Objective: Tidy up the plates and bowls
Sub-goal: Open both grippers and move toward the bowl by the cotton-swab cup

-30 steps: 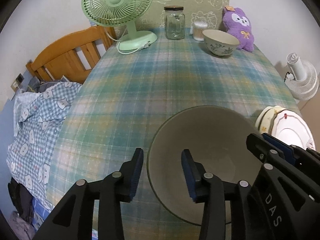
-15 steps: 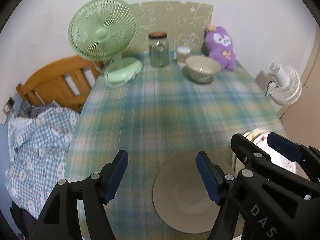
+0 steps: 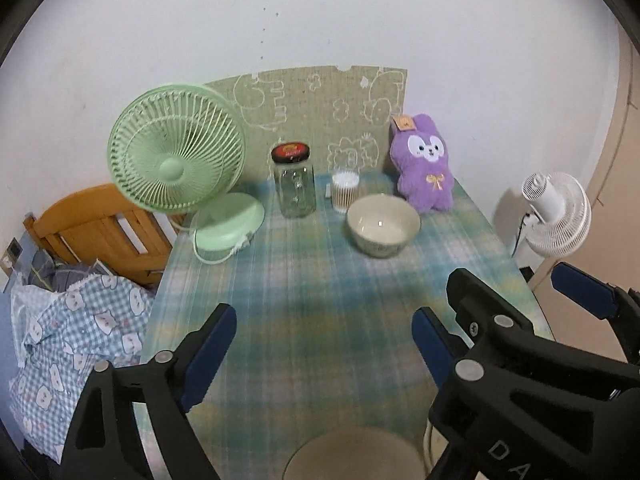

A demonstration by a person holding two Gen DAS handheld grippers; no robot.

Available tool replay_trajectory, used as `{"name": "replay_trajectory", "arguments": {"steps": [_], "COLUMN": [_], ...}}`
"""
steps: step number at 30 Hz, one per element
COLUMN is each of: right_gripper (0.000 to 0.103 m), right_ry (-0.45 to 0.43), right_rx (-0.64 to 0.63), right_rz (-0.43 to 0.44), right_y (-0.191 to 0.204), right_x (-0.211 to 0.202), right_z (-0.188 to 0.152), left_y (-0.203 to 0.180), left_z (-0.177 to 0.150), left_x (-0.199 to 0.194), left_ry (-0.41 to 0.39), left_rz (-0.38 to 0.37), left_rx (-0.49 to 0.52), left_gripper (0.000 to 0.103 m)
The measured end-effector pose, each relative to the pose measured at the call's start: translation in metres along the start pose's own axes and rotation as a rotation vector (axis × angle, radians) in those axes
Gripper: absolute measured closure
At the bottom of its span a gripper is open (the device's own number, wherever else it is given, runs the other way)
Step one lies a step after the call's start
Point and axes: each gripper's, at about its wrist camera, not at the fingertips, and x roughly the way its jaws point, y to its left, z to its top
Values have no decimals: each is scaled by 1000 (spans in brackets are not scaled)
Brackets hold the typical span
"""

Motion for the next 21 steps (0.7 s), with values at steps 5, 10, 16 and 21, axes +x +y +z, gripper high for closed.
{"name": "replay_trajectory", "arguments": {"steps": [5,10,16,21], "right_gripper": [14,14,14,14], "right_ry": [5,28,8,28], "right_rx": [-55,-77,-115,-114], "right_rz": [-5,32,57,75], "right_y": [-17,-34,-49,-58], "right_x": [26,62,110,152], "right_z": [36,66,93,107], "left_y": [-21,-37,-56,-63], "left_z": [28,53,79,90], "left_x": [23,53,97,132], "left_ry": [2,24,22,21], "left_rz": [10,20,64,91], "left_rx": [-26,-69,-72,-99], "left_gripper": [11,11,11,11]}}
